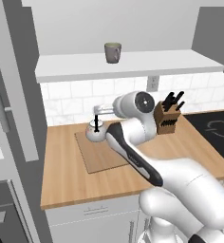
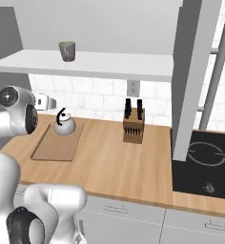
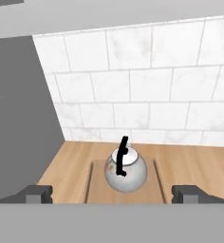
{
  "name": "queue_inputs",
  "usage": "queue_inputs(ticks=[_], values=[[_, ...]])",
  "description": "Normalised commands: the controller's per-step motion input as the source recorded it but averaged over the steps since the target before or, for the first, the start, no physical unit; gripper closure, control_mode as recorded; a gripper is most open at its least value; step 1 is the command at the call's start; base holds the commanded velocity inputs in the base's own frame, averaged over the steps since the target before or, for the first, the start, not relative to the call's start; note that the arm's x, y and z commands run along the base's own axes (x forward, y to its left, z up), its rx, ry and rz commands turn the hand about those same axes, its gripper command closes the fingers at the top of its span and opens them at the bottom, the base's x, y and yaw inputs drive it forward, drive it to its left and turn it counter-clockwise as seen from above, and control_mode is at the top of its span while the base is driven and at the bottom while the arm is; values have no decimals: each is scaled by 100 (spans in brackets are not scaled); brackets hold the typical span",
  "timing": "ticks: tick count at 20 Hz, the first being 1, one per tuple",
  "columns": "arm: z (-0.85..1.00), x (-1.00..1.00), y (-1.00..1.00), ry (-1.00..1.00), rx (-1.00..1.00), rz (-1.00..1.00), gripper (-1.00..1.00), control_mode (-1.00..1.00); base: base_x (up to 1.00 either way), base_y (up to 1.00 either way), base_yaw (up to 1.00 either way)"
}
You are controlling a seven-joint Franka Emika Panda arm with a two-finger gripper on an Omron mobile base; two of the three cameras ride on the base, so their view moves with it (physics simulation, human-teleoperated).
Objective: Pick the kettle from the counter and place it on the tray. Then pick the mug from the cabinet and place it on the tray. Then close the cabinet doors.
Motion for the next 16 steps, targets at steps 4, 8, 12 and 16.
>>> queue_inputs(ticks=[4,8,12,16], values=[[44,-47,-9,0,0,0,-100,-100,0,0,0],[40,-50,-9,0,0,0,-100,-100,0,0,0],[46,-45,-10,-13,0,0,-100,-100,0,0,0],[57,-25,-17,-17,2,0,-100,-100,0,0,0]])
